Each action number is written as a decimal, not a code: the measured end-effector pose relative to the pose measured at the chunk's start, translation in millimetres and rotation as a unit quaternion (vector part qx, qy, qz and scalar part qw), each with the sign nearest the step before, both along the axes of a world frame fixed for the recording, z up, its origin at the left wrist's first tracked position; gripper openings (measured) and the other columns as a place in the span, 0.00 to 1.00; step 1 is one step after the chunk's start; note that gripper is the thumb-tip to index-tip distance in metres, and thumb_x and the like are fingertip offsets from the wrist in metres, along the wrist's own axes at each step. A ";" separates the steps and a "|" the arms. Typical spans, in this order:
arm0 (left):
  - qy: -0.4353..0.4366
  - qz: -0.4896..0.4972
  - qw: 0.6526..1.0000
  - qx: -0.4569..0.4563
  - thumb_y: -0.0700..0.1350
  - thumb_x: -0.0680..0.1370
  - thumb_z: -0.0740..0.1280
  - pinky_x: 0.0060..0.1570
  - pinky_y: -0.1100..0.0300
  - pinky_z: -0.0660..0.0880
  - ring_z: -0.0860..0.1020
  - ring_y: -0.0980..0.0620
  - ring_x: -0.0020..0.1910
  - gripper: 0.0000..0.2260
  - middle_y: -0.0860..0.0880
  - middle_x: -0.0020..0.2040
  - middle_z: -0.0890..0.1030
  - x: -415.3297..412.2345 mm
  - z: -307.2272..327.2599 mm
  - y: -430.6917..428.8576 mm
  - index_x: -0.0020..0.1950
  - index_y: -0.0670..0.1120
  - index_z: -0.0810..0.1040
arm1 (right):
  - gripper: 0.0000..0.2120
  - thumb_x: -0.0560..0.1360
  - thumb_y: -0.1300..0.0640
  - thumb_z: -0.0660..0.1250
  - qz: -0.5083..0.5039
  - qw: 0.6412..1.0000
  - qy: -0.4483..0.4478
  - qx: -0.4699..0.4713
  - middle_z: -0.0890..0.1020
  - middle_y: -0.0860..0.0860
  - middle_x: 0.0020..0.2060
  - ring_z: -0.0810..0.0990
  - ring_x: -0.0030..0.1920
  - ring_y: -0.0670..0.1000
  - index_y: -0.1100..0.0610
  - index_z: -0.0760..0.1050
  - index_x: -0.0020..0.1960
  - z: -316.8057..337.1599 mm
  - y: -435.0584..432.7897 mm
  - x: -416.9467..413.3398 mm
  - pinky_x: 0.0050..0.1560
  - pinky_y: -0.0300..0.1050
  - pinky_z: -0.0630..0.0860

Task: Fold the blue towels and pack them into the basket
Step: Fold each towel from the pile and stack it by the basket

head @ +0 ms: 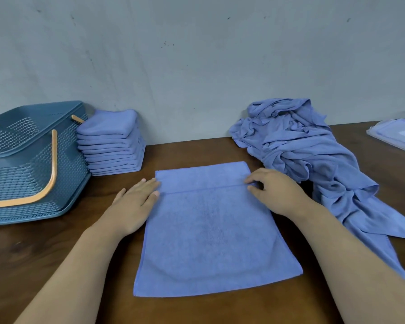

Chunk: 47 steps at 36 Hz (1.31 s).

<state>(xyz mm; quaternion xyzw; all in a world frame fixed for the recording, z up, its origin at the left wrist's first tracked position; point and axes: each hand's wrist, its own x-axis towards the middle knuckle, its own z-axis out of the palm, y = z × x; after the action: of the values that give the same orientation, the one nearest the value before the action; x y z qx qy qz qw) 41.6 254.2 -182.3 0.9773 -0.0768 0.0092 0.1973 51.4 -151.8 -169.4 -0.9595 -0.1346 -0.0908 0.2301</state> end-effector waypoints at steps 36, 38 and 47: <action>0.045 0.065 0.832 -0.549 0.48 0.75 0.73 0.37 0.55 0.72 0.75 0.46 0.38 0.04 0.43 0.43 0.80 1.4 23.7 -20.7 0.47 0.52 0.80 | 0.05 0.82 0.58 0.65 -0.053 0.937 0.043 0.343 0.70 0.44 0.29 0.67 0.30 0.45 0.49 0.73 0.53 12.5 18.3 12.7 0.39 0.46 0.66; 0.012 0.093 0.857 -0.507 0.51 0.75 0.73 0.39 0.50 0.76 0.78 0.47 0.39 0.05 0.45 0.43 0.84 5.3 15.6 -24.9 0.51 0.57 0.80 | 0.04 0.83 0.56 0.65 -0.061 0.941 0.060 0.329 0.73 0.44 0.30 0.70 0.33 0.46 0.47 0.72 0.53 8.8 17.9 15.2 0.42 0.48 0.69; 0.043 0.038 0.948 -0.313 0.60 0.74 0.67 0.49 0.46 0.76 0.77 0.48 0.39 0.16 0.48 0.42 0.83 5.9 11.3 -16.3 0.57 0.56 0.81 | 0.12 0.78 0.62 0.69 -0.038 0.971 0.099 0.216 0.72 0.44 0.27 0.67 0.27 0.44 0.47 0.83 0.42 8.9 16.3 5.6 0.30 0.34 0.65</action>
<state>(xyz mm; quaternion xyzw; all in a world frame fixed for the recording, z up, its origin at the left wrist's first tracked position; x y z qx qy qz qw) 47.5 237.9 -171.0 0.8682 -0.0240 -0.0015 0.4956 57.0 -135.5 -160.5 -0.8955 -0.0520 -0.0314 0.4409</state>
